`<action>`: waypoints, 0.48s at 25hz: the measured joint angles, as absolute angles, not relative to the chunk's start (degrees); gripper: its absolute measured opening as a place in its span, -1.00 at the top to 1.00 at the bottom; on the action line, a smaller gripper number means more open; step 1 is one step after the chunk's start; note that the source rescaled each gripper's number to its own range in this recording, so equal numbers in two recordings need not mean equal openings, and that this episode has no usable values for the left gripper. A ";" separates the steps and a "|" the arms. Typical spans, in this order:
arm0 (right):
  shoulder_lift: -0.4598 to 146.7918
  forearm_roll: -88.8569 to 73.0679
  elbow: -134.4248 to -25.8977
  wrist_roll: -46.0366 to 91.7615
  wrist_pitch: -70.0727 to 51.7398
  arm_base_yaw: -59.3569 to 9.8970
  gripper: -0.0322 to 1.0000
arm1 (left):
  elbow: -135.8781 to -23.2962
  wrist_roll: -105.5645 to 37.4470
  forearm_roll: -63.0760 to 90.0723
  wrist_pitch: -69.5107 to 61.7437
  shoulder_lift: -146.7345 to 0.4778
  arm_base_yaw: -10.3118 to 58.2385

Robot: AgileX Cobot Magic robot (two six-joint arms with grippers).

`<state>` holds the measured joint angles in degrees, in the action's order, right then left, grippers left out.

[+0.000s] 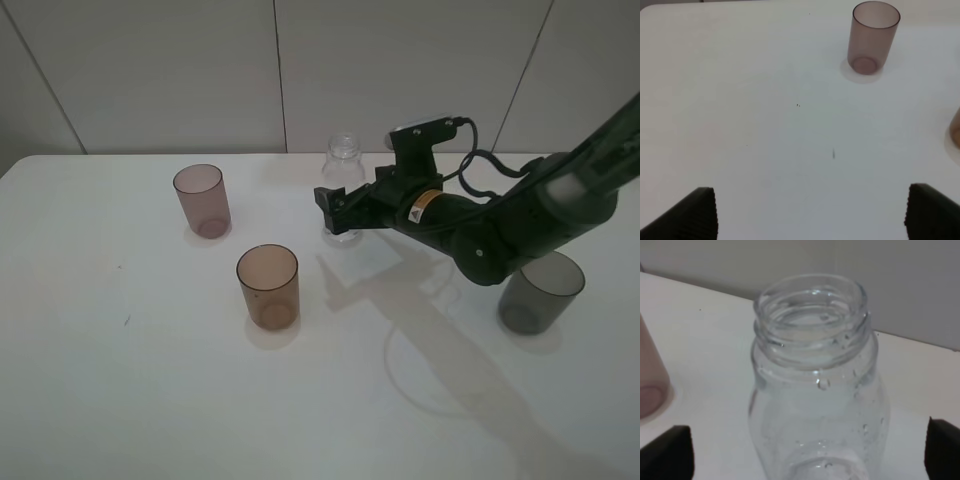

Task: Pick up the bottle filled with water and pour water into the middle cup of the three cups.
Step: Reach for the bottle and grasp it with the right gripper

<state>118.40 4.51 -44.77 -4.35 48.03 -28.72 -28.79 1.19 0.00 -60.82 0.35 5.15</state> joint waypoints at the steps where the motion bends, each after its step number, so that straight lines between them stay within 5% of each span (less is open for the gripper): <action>1: 118.74 4.51 -44.97 -4.35 48.08 -28.72 -1.00 | -28.79 1.19 0.00 -60.82 0.35 5.15; 12: 121.40 4.38 -47.32 -4.35 48.38 -28.72 -1.00 | -28.79 1.19 0.00 -60.82 0.35 5.15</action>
<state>121.40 4.38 -47.32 -4.35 48.38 -28.72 -28.79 1.19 0.00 -60.82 0.35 5.15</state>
